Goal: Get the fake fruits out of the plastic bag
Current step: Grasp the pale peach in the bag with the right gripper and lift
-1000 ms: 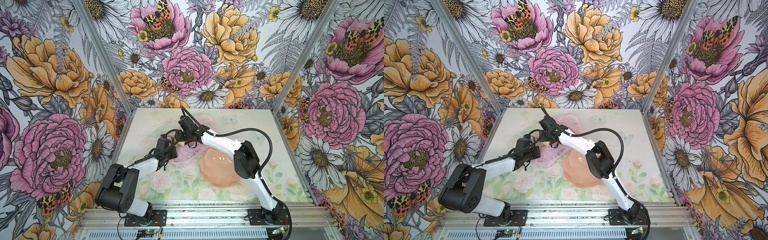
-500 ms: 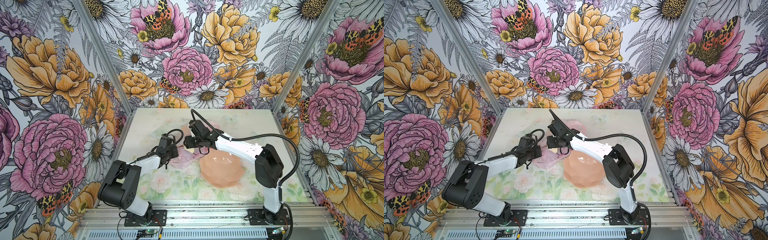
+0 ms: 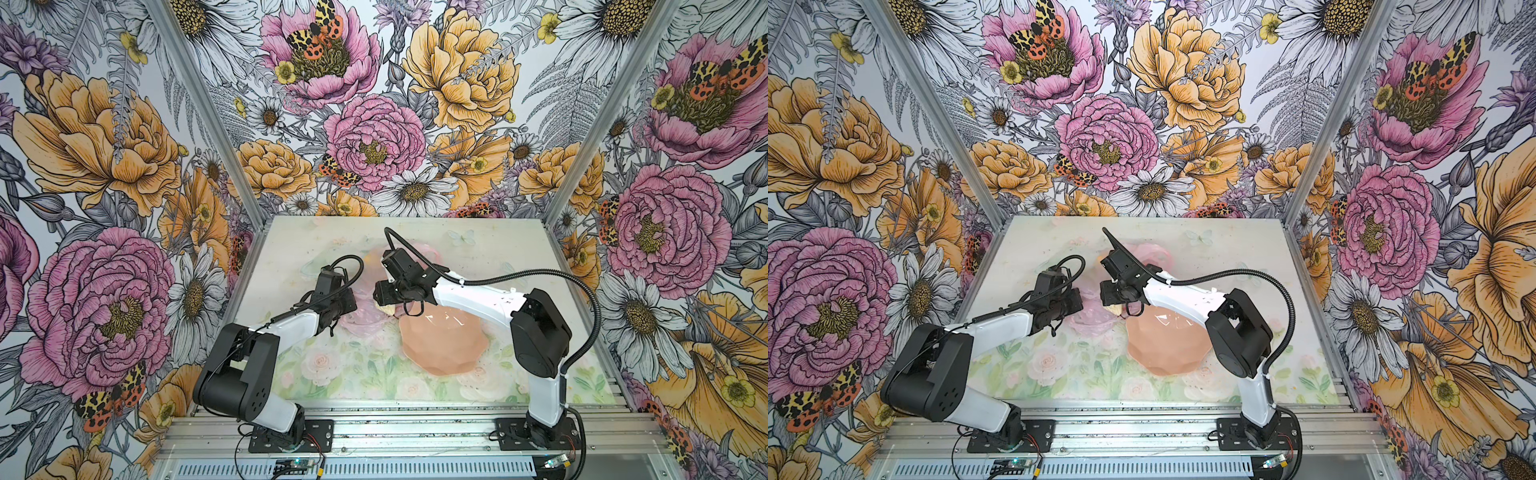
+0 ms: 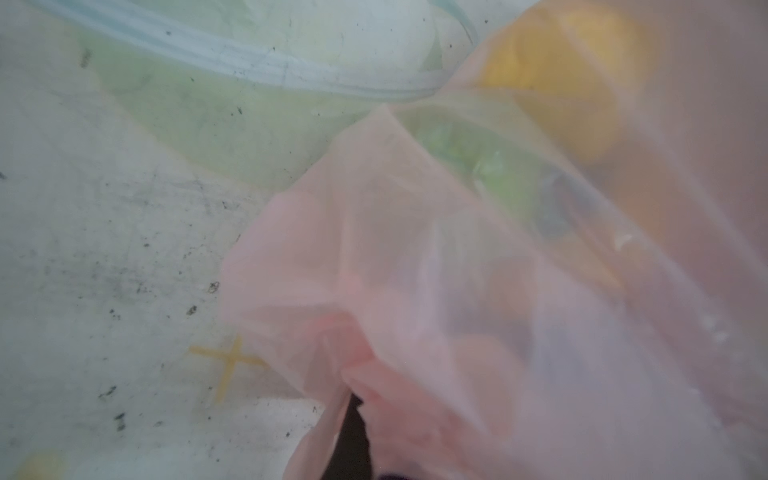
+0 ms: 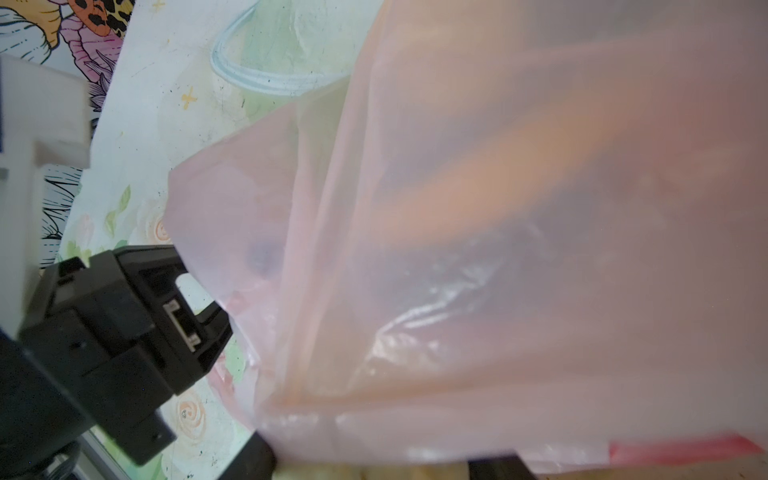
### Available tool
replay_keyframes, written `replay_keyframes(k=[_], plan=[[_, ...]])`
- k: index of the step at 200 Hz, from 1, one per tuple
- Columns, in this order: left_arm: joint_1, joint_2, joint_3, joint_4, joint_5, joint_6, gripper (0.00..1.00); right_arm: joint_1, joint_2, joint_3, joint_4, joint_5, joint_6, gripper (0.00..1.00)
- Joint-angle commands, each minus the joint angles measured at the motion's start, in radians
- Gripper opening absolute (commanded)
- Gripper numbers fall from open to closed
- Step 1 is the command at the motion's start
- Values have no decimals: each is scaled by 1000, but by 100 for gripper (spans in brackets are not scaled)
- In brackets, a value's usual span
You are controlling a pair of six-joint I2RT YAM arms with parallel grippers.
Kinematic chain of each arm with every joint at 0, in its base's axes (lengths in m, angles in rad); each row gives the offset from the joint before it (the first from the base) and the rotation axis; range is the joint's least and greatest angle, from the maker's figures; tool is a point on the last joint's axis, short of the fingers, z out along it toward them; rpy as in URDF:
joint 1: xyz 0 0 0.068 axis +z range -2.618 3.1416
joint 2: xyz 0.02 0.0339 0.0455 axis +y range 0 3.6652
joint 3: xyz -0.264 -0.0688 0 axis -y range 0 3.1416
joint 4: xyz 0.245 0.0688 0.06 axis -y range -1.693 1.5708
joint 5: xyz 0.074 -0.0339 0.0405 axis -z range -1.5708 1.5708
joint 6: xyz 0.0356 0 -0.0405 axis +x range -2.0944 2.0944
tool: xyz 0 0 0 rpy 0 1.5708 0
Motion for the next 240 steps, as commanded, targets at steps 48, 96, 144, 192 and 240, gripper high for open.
replay_keyframes(k=[48,96,144,192,240], plan=[[39,-42,-35,44,29,-26,0,-2,85,55,19,7,-44,63],[35,-41,-43,46,30,-22,0,1,130,70,32,12,-52,68],[42,-42,-51,48,23,-22,0,11,131,48,35,6,-55,70],[54,-40,-42,37,17,-15,0,11,57,6,31,-8,-51,60],[-6,-82,-24,-10,-127,45,0,-1,-79,-44,-5,-44,-50,57]])
